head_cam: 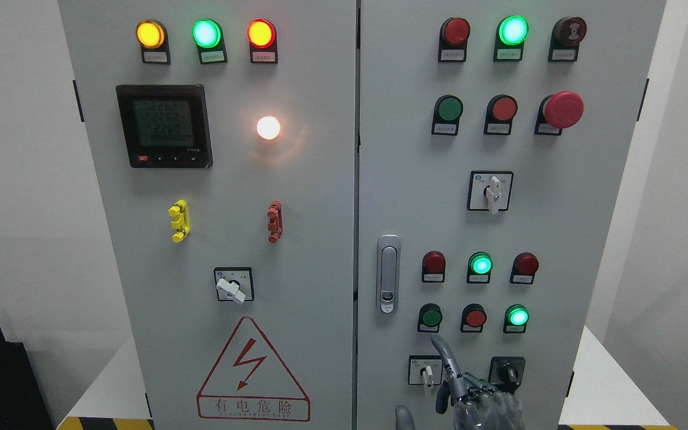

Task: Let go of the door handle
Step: 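Raise the right hand up toward the silver door handle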

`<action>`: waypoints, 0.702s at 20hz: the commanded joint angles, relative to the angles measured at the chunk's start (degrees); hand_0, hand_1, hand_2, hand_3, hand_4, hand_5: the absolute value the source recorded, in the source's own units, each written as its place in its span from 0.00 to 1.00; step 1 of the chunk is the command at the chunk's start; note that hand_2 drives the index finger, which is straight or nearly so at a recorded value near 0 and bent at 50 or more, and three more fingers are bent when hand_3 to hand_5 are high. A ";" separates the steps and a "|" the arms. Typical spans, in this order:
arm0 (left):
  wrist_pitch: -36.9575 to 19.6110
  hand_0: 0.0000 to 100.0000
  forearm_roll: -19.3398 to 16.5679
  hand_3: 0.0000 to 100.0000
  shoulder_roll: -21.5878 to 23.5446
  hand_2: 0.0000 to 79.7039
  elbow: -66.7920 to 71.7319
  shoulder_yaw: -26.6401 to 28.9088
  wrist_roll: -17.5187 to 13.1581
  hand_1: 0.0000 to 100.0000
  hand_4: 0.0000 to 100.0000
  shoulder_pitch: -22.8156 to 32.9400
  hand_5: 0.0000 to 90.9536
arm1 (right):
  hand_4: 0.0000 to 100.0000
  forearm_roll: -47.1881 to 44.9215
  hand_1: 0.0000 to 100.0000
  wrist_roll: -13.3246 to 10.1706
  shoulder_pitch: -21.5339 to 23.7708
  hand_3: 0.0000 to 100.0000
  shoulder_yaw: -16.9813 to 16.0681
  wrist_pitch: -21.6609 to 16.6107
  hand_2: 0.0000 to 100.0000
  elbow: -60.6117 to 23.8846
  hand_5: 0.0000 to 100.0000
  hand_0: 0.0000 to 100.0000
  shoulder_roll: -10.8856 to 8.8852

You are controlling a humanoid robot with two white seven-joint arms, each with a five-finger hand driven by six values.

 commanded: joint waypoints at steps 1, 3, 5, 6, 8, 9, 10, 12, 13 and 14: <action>0.05 0.12 0.00 0.00 0.00 0.00 -0.53 -0.62 0.03 0.39 0.00 -1.76 0.00 | 1.00 4.91 0.38 1.69 -3.12 1.00 -0.12 3.12 0.00 5.59 0.99 0.38 4.89; 0.05 0.12 0.00 0.00 0.00 0.00 -0.53 -0.62 0.03 0.39 0.00 -1.76 0.00 | 1.00 4.99 0.38 1.96 -3.82 1.00 -0.30 3.30 0.00 6.12 0.99 0.38 5.50; 0.05 0.12 0.00 0.00 0.00 0.00 -0.53 -0.62 0.03 0.39 0.00 -1.76 0.00 | 1.00 4.99 0.37 2.05 -4.61 1.00 -0.39 4.00 0.00 6.91 0.99 0.37 5.59; 0.05 0.12 0.00 0.00 0.00 0.00 -0.53 -0.62 0.03 0.39 0.00 -1.76 0.00 | 1.00 4.99 0.37 2.14 -5.31 1.00 -0.30 5.13 0.00 7.26 0.99 0.37 5.59; 0.05 0.12 0.00 0.00 0.00 0.00 -0.53 -0.62 0.03 0.39 0.00 -1.76 0.00 | 1.00 4.82 0.37 3.54 -5.85 1.00 -0.30 7.16 0.00 7.61 0.99 0.37 5.59; 0.05 0.12 0.00 0.00 0.00 0.00 -0.53 -0.62 0.03 0.39 0.00 -1.76 0.00 | 1.00 4.82 0.37 3.98 -5.85 1.00 -0.30 7.34 0.00 7.61 1.00 0.37 5.59; 0.05 0.12 0.00 0.00 0.00 0.00 -0.44 -0.62 0.03 0.39 0.00 -1.76 0.00 | 1.00 4.82 0.37 3.99 -5.93 1.00 -0.21 7.34 0.00 7.61 1.00 0.37 5.59; 0.05 0.12 0.00 0.00 0.00 0.00 -0.53 -0.62 0.03 0.39 0.00 -1.67 0.00 | 1.00 4.91 0.37 3.99 -6.20 1.00 0.14 7.34 0.00 7.61 1.00 0.37 5.59; 0.05 0.12 0.00 0.00 0.00 0.00 -0.44 -0.62 0.03 0.39 0.00 -1.76 0.00 | 1.00 4.91 0.37 4.07 -6.28 1.00 0.32 7.34 0.00 7.61 1.00 0.37 5.59; 0.05 0.12 0.00 0.00 0.00 0.00 -0.44 -0.62 0.03 0.39 0.00 -1.76 0.00 | 1.00 4.91 0.37 4.16 -6.81 1.00 0.58 7.34 0.00 7.88 1.00 0.37 5.59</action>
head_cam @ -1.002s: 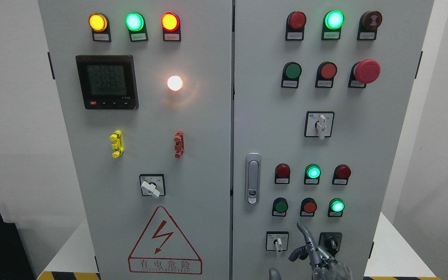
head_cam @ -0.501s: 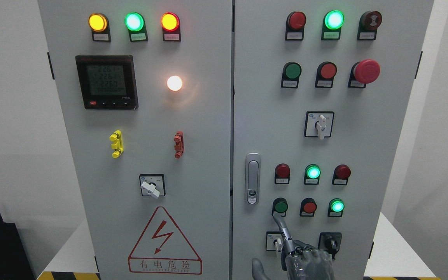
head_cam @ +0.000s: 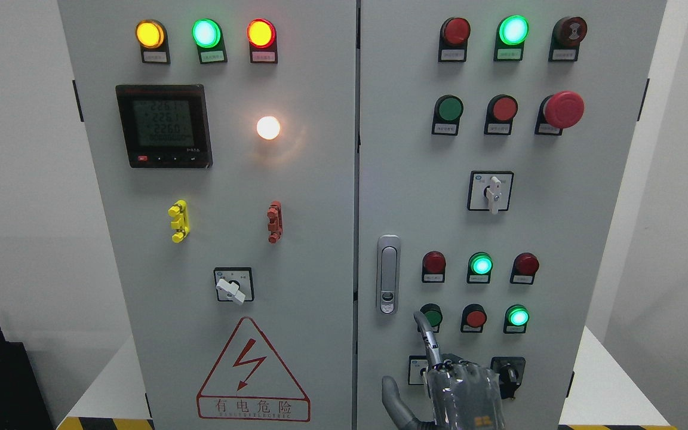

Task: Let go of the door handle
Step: 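Raise the right hand up toward the silver door handle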

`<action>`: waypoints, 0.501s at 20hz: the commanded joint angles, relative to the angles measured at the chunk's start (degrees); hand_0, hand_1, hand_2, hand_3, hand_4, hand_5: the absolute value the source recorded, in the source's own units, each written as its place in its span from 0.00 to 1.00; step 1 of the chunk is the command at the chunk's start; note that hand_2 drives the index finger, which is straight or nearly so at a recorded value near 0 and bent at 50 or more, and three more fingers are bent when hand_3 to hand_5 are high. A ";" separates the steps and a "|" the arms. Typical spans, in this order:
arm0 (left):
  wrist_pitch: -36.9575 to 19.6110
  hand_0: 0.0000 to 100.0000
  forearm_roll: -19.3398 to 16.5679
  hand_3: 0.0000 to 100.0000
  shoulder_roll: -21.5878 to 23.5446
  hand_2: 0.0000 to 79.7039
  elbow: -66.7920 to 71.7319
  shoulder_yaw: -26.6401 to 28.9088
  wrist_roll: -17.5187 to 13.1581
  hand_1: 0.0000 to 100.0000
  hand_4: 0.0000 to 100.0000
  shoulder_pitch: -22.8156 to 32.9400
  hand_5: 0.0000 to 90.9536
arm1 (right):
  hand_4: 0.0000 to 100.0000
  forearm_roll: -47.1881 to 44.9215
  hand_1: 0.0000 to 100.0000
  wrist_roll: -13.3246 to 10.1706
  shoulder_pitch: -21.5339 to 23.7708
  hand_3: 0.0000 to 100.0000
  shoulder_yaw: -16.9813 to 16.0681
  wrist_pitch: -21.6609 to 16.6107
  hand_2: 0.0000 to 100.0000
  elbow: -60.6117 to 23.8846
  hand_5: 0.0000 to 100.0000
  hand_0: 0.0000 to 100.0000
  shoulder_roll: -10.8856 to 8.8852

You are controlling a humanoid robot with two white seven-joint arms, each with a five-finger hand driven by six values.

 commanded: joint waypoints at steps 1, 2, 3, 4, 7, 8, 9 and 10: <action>0.05 0.12 0.00 0.00 0.00 0.00 -0.44 -0.61 0.04 0.39 0.00 -1.76 0.00 | 1.00 0.43 0.37 0.34 -1.76 1.00 0.66 0.36 0.00 3.37 1.00 0.37 1.63; 0.05 0.12 0.00 0.00 0.00 0.00 -0.53 -0.61 0.04 0.39 0.00 -1.76 0.00 | 1.00 0.43 0.37 0.42 -1.85 1.00 0.66 0.36 0.00 4.07 1.00 0.37 1.63; 0.05 0.12 0.00 0.00 0.00 0.00 -0.44 -0.61 0.04 0.39 0.00 -1.76 0.00 | 1.00 0.43 0.37 0.42 -1.85 1.00 0.66 0.36 0.00 4.34 1.00 0.37 1.63; 0.05 0.12 0.00 0.00 0.00 0.00 -0.44 -0.61 0.04 0.39 0.00 -1.76 0.00 | 1.00 0.43 0.37 0.34 -1.85 1.00 0.75 0.36 0.00 4.51 1.00 0.37 1.63; 0.05 0.12 0.00 0.00 0.00 0.00 -0.44 -0.61 0.04 0.39 0.00 -1.76 0.00 | 1.00 0.43 0.37 0.42 -2.46 1.00 1.19 0.36 0.00 4.52 1.00 0.37 1.63; 0.05 0.12 0.00 0.00 0.00 0.00 -0.53 -0.61 0.04 0.39 0.00 -1.76 0.00 | 1.00 0.43 0.37 0.42 -2.55 1.00 1.37 0.28 0.00 4.52 1.00 0.38 1.63; 0.05 0.12 0.00 0.00 0.00 0.00 -0.53 -0.61 0.04 0.39 0.00 -1.76 0.00 | 1.00 0.43 0.37 0.86 -2.56 1.00 1.63 0.19 0.00 4.52 1.00 0.38 1.63; 0.05 0.12 0.00 0.00 0.00 0.00 -0.44 -0.61 0.04 0.39 0.00 -1.76 0.00 | 1.00 0.43 0.37 1.04 -2.56 1.00 1.72 0.19 0.00 4.52 1.00 0.38 1.54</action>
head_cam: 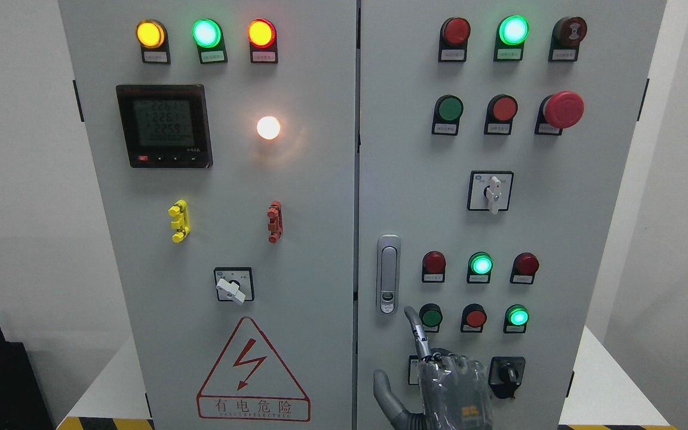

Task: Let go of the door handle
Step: 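Raise the right hand up toward the silver door handle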

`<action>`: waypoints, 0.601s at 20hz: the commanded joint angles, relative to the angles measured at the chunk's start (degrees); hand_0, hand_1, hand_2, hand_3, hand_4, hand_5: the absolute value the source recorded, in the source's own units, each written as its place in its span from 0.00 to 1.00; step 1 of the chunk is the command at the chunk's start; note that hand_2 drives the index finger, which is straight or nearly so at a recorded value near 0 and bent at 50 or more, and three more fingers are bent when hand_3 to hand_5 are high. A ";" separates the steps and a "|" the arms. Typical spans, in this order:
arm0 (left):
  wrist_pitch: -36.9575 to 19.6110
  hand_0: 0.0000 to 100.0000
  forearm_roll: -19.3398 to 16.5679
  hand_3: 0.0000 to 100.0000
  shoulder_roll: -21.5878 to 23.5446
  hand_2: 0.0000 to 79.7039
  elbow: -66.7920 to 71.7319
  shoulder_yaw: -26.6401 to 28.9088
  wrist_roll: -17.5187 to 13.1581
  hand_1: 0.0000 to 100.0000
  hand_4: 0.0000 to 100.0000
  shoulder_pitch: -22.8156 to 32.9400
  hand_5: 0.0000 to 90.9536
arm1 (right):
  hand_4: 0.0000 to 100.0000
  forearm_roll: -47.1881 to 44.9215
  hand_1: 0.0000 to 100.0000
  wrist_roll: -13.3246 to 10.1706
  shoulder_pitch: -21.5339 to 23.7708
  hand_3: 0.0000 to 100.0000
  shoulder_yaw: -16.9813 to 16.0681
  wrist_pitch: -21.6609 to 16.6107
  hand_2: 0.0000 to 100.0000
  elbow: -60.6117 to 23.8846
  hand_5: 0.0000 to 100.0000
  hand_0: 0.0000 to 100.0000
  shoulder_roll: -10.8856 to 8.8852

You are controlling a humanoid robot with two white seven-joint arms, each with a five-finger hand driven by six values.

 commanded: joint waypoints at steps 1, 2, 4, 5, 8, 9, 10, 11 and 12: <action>0.05 0.12 0.00 0.00 0.00 0.00 -0.53 -0.62 0.04 0.39 0.00 -1.76 0.00 | 1.00 0.07 0.37 0.55 -0.68 1.00 1.33 -0.22 0.00 1.94 1.00 0.38 0.66; 0.05 0.12 0.00 0.00 0.00 0.00 -0.44 -0.62 0.04 0.39 0.00 -1.76 0.00 | 1.00 0.07 0.37 0.55 -0.68 1.00 1.68 -0.22 0.00 1.94 1.00 0.38 0.66; 0.05 0.12 0.00 0.00 0.00 0.00 -0.53 -0.62 0.04 0.39 0.00 -1.76 0.00 | 1.00 0.07 0.37 0.63 -0.77 1.00 1.77 -0.30 0.00 2.03 1.00 0.38 0.66; 0.05 0.12 0.00 0.00 0.00 0.00 -0.44 -0.62 0.04 0.39 0.00 -1.76 0.00 | 1.00 0.07 0.37 0.63 -0.86 1.00 1.77 -0.22 0.00 2.11 1.00 0.38 0.66; 0.05 0.12 0.00 0.00 0.00 0.00 -0.53 -0.62 0.04 0.39 0.00 -1.76 0.00 | 1.00 0.07 0.36 0.72 -1.56 1.00 1.77 -0.22 0.00 2.29 1.00 0.38 0.66; 0.05 0.12 0.00 0.00 0.00 0.00 -0.53 -0.62 0.04 0.39 0.00 -1.76 0.00 | 1.00 0.07 0.36 0.72 -1.73 1.00 1.77 -0.22 0.00 2.29 1.00 0.38 0.58; 0.05 0.12 0.00 0.00 0.00 0.00 -0.44 -0.62 0.04 0.39 0.00 -1.76 0.00 | 1.00 0.07 0.36 0.72 -2.08 1.00 1.86 -0.22 0.00 2.46 1.00 0.38 0.58; 0.05 0.12 0.00 0.00 0.00 0.00 -0.53 -0.62 0.04 0.39 0.00 -1.76 0.00 | 1.00 0.07 0.36 1.42 -2.26 1.00 1.77 -0.13 0.00 2.47 1.00 0.39 0.58; 0.05 0.12 0.00 0.00 0.00 0.00 -0.53 -0.62 0.04 0.39 0.00 -1.76 0.00 | 1.00 0.07 0.36 1.95 -2.26 1.00 1.77 -0.13 0.00 2.55 1.00 0.39 0.58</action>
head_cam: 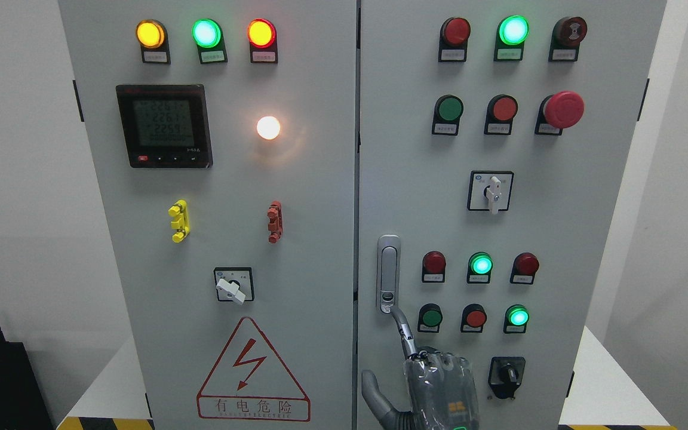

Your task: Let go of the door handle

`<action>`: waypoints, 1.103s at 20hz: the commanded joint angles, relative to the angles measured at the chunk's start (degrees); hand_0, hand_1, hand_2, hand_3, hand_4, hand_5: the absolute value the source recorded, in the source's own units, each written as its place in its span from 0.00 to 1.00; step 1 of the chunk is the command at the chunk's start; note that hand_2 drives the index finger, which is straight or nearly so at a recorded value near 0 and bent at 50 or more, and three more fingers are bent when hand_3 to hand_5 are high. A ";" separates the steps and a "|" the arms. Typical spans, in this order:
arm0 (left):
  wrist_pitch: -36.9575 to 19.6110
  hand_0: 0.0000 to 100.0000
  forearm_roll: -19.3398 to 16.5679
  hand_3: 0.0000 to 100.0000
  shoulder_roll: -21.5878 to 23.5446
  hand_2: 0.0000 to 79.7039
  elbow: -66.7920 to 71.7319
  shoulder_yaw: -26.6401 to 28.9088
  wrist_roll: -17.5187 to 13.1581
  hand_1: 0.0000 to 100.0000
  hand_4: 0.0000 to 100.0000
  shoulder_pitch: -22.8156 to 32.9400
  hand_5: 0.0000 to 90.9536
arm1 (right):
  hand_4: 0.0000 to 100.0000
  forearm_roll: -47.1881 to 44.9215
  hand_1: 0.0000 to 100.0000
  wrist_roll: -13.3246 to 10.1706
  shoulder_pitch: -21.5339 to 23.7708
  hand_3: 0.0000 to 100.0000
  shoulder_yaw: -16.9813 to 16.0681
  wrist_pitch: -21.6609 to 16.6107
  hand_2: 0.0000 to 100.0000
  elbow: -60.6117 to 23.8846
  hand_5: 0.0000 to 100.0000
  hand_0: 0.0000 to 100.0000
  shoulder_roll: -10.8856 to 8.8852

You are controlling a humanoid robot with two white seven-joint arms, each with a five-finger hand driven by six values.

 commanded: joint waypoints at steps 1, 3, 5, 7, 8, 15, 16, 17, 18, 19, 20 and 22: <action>0.05 0.12 0.00 0.00 0.00 0.00 -0.44 -0.61 0.04 0.39 0.00 -1.76 0.00 | 1.00 0.01 0.36 0.98 -0.91 1.00 0.62 0.06 0.00 1.05 1.00 0.39 0.07; 0.05 0.12 0.00 0.00 0.00 0.00 -0.44 -0.61 0.04 0.39 0.00 -1.76 0.00 | 1.00 0.01 0.36 0.98 -0.91 1.00 0.62 0.14 0.00 1.23 1.00 0.39 0.07; 0.05 0.12 0.00 0.00 0.00 0.00 -0.44 -0.61 0.04 0.39 0.00 -1.76 0.00 | 1.00 0.01 0.36 0.98 -1.17 1.00 0.54 0.14 0.00 1.49 1.00 0.39 0.07; 0.05 0.12 0.00 0.00 0.00 0.00 -0.44 -0.61 0.04 0.39 0.00 -1.76 0.00 | 1.00 -0.07 0.36 0.98 -1.44 1.00 0.54 0.14 0.00 1.49 1.00 0.39 0.07; 0.05 0.12 0.00 0.00 0.00 0.00 -0.53 -0.61 0.04 0.39 0.00 -1.76 0.00 | 1.00 -0.08 0.36 0.98 -1.44 1.00 0.54 0.14 0.00 1.49 1.00 0.39 0.07; 0.05 0.12 0.00 0.00 0.00 0.00 -0.53 -0.61 0.04 0.39 0.00 -1.76 0.00 | 1.00 -0.16 0.36 0.98 -1.26 1.00 0.27 0.32 0.00 1.58 1.00 0.39 0.07; 0.05 0.12 0.00 0.00 0.00 0.00 -0.53 -0.61 0.04 0.39 0.00 -1.76 0.00 | 1.00 -0.16 0.36 0.98 -1.18 1.00 0.10 0.32 0.00 1.58 1.00 0.39 -0.02; 0.05 0.12 0.00 0.00 0.00 0.00 -0.53 -0.61 0.04 0.39 0.00 -1.76 0.00 | 1.00 -0.16 0.36 0.98 -1.18 1.00 0.01 0.32 0.00 1.58 1.00 0.39 -0.02; 0.05 0.12 0.00 0.00 0.00 0.00 -0.44 -0.61 0.04 0.39 0.00 -1.76 0.00 | 1.00 -0.16 0.36 0.98 -1.18 1.00 0.01 0.32 0.00 1.67 1.00 0.39 -0.02; 0.05 0.12 0.00 0.00 0.00 0.00 -0.53 -0.61 0.04 0.39 0.00 -1.76 0.00 | 1.00 -0.16 0.36 0.98 -1.18 1.00 0.01 0.32 0.00 1.67 1.00 0.39 -0.11; 0.05 0.12 0.00 0.00 0.00 0.00 -0.44 -0.61 0.04 0.39 0.00 -1.76 0.00 | 1.00 -0.16 0.36 1.07 -1.18 1.00 -0.08 0.32 0.00 1.67 1.00 0.39 -0.11; 0.05 0.12 0.00 0.00 0.00 0.00 -0.53 -0.61 0.04 0.39 0.00 -1.76 0.00 | 1.00 -0.34 0.36 1.33 -1.26 1.00 -0.08 0.32 0.00 1.84 1.00 0.39 -0.02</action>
